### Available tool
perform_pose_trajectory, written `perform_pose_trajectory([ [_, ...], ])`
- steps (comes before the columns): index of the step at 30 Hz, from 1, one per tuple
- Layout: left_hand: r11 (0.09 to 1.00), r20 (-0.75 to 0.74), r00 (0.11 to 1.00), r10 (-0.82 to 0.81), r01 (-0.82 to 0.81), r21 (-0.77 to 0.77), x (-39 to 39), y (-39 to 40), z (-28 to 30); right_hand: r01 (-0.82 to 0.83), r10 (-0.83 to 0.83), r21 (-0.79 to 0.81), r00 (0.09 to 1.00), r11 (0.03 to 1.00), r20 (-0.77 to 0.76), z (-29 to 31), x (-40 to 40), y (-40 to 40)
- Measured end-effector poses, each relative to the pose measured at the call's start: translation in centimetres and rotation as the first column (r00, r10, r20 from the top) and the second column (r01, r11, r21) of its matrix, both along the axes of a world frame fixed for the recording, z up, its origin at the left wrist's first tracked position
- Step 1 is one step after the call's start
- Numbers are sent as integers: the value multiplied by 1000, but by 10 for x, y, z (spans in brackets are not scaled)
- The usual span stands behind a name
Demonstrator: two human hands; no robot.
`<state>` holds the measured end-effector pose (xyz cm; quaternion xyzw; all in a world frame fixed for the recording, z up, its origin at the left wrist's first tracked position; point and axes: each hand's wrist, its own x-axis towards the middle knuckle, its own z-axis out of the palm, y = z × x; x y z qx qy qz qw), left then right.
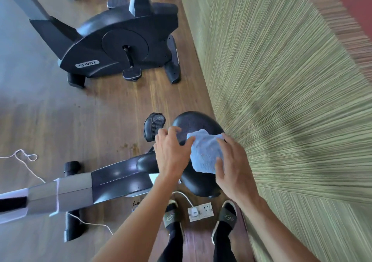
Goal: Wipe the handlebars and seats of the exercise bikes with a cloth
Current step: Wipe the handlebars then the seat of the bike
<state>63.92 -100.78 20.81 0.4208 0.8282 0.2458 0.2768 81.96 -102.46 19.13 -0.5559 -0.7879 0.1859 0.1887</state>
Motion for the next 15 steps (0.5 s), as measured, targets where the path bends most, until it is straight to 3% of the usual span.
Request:
perform_pose_trajectory([
  [3,1000,70,998,9,-10,4,-13,-5,-12,-76,68,90,994,993,86,2,-24,3],
  [9,999,141,990,-32,32,9,-25,6,-39,-146,125,53,950,988,286,-55,-44,25],
  [15,1000,121,993,-2,-1,19,-69,29,-56,109,-132,132,974,985,184,-71,-53,96],
])
